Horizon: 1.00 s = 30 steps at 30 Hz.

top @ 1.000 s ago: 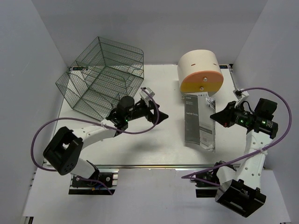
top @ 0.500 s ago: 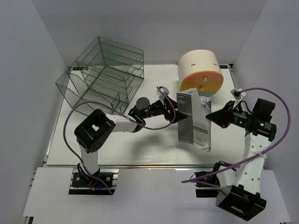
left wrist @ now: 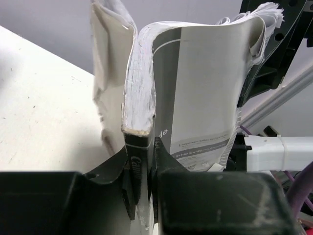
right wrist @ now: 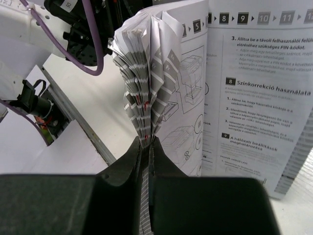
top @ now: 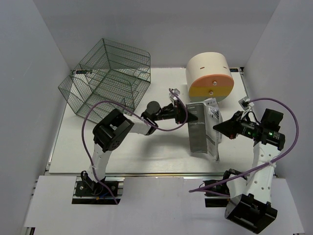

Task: Organize the desk

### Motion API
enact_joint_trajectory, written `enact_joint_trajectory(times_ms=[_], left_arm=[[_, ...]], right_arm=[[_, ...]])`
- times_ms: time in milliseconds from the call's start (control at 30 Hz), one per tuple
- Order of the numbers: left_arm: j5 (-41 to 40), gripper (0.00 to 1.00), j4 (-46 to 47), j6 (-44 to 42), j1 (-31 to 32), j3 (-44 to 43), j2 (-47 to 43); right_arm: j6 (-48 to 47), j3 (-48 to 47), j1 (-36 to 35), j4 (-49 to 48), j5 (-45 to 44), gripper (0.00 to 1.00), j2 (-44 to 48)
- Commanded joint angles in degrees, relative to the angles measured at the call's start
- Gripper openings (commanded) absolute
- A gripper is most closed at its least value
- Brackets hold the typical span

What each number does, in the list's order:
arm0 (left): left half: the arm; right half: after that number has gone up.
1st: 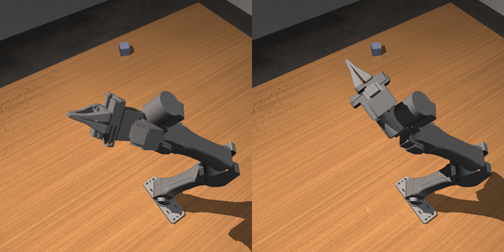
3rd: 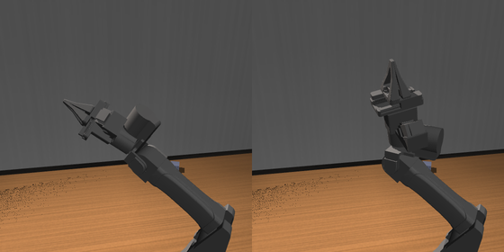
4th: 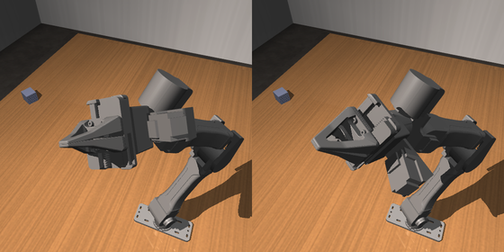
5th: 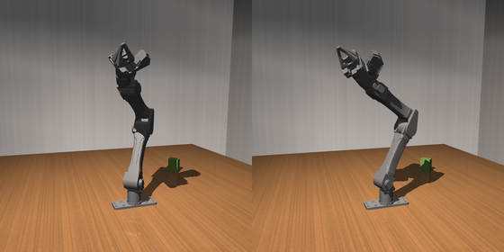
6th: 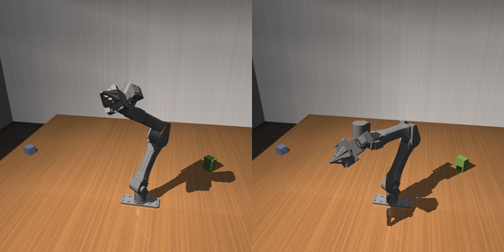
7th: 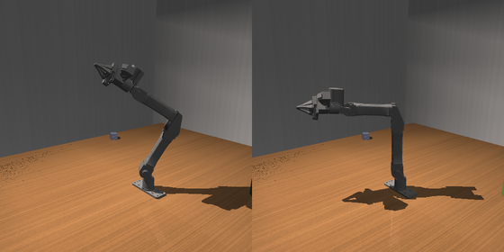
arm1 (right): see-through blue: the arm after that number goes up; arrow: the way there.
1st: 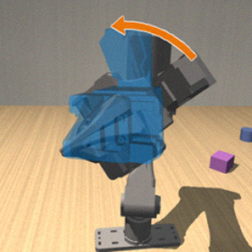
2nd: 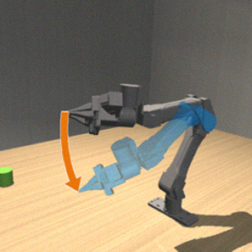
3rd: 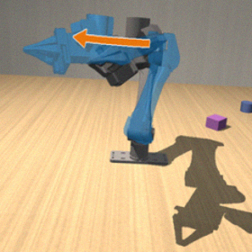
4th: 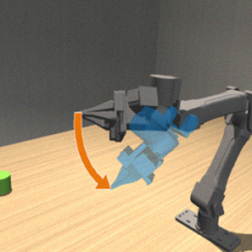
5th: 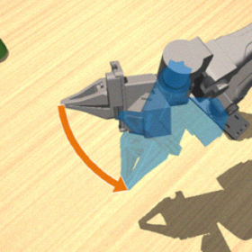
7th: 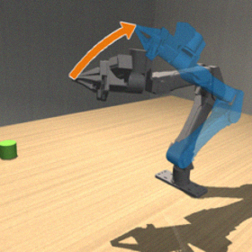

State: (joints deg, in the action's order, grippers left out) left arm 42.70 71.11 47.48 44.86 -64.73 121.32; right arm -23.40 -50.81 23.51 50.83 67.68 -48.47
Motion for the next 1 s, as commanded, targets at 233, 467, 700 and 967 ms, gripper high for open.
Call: enact_joint_trajectory(times_ms=[233, 467, 700, 967], left_arm=[[1.52, 0.00, -19.27, -16.43, 3.74, -3.48, -15.81], [-14.29, 0.00, -53.68, -36.22, 5.59, -1.37, -37.33], [-29.58, 0.00, -76.78, -39.92, 5.07, 0.84, -60.56], [-82.72, 0.00, -98.34, -31.26, 4.36, -10.49, -68.15]], right_arm=[[-0.69, -0.26, -0.39, -3.81, 2.99, 0.14, 2.59], [-1.30, -0.17, -0.30, -8.55, -1.05, 0.70, 6.27], [0.89, 2.28, -0.39, -13.55, -4.74, 0.84, 8.65], [12.67, 9.23, -0.74, -29.99, -11.16, 0.44, 10.50]])
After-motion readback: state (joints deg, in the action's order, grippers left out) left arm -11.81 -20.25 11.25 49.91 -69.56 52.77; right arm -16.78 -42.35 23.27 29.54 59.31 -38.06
